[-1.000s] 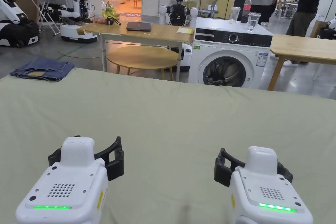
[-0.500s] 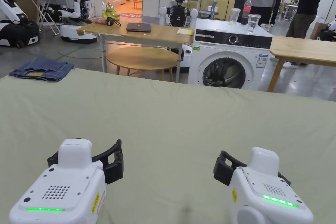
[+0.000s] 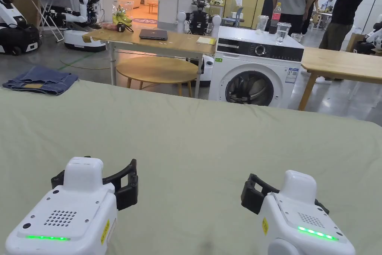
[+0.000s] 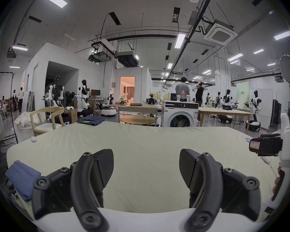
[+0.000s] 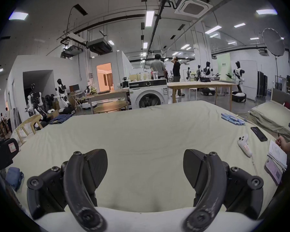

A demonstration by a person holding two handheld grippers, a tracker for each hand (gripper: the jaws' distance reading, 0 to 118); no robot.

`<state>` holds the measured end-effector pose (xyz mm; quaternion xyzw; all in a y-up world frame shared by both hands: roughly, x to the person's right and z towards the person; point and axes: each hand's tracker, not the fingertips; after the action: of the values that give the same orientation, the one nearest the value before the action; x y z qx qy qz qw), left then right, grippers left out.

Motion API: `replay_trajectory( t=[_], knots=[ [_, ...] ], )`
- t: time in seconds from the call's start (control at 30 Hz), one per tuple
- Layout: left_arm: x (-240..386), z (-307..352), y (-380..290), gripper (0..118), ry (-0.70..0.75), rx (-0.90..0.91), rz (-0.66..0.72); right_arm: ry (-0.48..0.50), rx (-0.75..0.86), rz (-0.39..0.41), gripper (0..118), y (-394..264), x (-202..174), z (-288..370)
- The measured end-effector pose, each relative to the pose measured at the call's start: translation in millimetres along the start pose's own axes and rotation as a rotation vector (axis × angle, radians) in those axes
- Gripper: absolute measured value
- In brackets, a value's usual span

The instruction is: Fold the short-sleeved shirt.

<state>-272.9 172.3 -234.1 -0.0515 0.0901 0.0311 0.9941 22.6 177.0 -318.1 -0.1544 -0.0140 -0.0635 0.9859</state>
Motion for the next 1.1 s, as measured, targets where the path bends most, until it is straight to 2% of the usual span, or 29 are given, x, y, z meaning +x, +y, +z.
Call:
replay_trajectory(
  t=[0.43, 0.6, 0.7, 0.83, 1.1],
  knots=[
    [-8.5, -3.4, 1.6, 82, -0.008, -0.029, 0.031, -0.003, 0.006, 0.041, 95, -1.9, -1.1, -1.7],
    [-9.8, -3.9, 0.5, 82, -0.005, -0.043, 0.03, -0.04, 0.038, 0.069, 95, -0.8, -6.2, 0.6],
    [-10.6, -4.6, 0.3, 82, 0.0, -0.05, 0.032, -0.004, -0.042, 0.051, 95, 5.9, -5.5, -3.5],
    [-11.6, -5.6, 0.5, 82, -0.001, -0.054, 0.033, 0.037, -0.036, 0.027, 95, 7.3, -2.3, -5.5],
    [-12.9, -7.6, 1.3, 82, 0.013, -0.052, 0.013, 0.036, -0.026, 0.069, 95, 5.5, -6.3, -6.9]
  ],
)
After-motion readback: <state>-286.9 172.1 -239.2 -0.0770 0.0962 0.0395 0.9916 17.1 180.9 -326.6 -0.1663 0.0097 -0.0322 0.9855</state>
